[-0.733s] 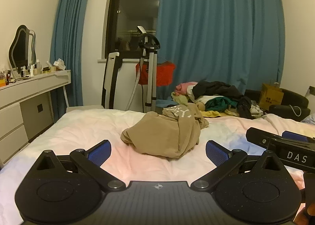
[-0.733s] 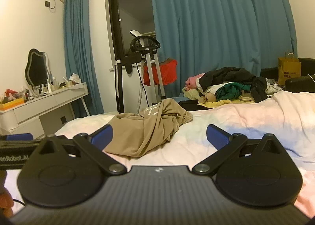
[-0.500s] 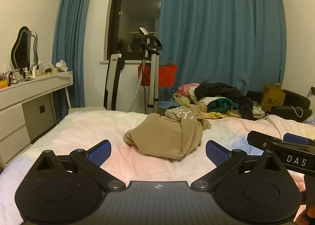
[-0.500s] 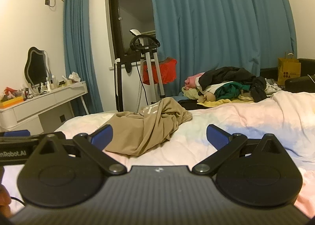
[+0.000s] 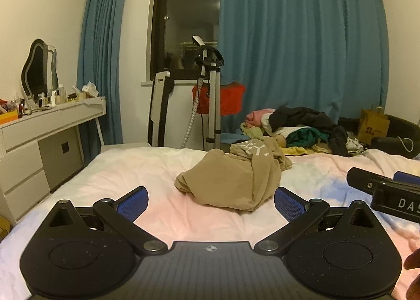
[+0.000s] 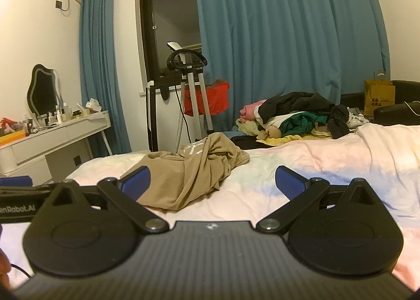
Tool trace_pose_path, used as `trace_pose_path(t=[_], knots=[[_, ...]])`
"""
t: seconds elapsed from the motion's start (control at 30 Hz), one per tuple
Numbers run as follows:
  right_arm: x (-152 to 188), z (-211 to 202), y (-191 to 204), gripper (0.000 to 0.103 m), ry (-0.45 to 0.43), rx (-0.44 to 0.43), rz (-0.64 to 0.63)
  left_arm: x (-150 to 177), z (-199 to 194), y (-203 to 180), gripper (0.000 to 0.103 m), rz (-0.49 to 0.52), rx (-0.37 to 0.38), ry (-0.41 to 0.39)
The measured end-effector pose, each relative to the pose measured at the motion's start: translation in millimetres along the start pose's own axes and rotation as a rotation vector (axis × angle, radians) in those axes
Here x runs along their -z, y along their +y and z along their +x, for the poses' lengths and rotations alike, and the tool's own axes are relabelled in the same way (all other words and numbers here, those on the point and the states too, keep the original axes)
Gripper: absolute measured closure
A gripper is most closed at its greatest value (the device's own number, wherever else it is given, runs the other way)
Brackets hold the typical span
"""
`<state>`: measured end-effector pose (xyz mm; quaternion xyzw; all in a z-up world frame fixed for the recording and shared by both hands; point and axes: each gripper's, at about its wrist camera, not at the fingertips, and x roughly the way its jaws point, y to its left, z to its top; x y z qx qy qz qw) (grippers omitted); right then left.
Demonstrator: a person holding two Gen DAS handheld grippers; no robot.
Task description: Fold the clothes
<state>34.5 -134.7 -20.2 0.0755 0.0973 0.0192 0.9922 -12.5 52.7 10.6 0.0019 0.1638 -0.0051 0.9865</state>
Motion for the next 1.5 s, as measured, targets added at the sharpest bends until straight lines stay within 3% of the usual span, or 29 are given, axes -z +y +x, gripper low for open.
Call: trace_pose_path(t=[0.37,0.7,0.9,1.2,1.4,1.5], knots=[[-0.6,-1.1,-9.8,0.0,-0.007,0.032,0.036,6.7,-4.2,13.8,0.0,0.026,-0.018,-0.005],[-8.7,-4.7,-6.2,0.0,-0.017,0.023,0.024,10.4,-0.4,-22.0,0.0,0.079,-0.045,-0.019],[-11.7,-6.9,-8.7,0.0,-0.031,0.062,0.032,7.9,11.1,-35.6,0.0,0.094,-0.025,-0.014],[-13.9,-11.6,-28.7,0.0,-0.055,0.13,0.131,5.8,82.1,-44.8,0.0,0.077,0.108,0.16],[-8.2,-0.8,-48.7,0.0,-0.019,0.137,0.239,16.9,144.5,-80.3,0.003,0.199,0.177,0.247],[-4.2,0.5,-58.8,0.0,-0.046,0.202,0.283,25.4,170.4,-106.2,0.007,0.263,0.211,0.229]])
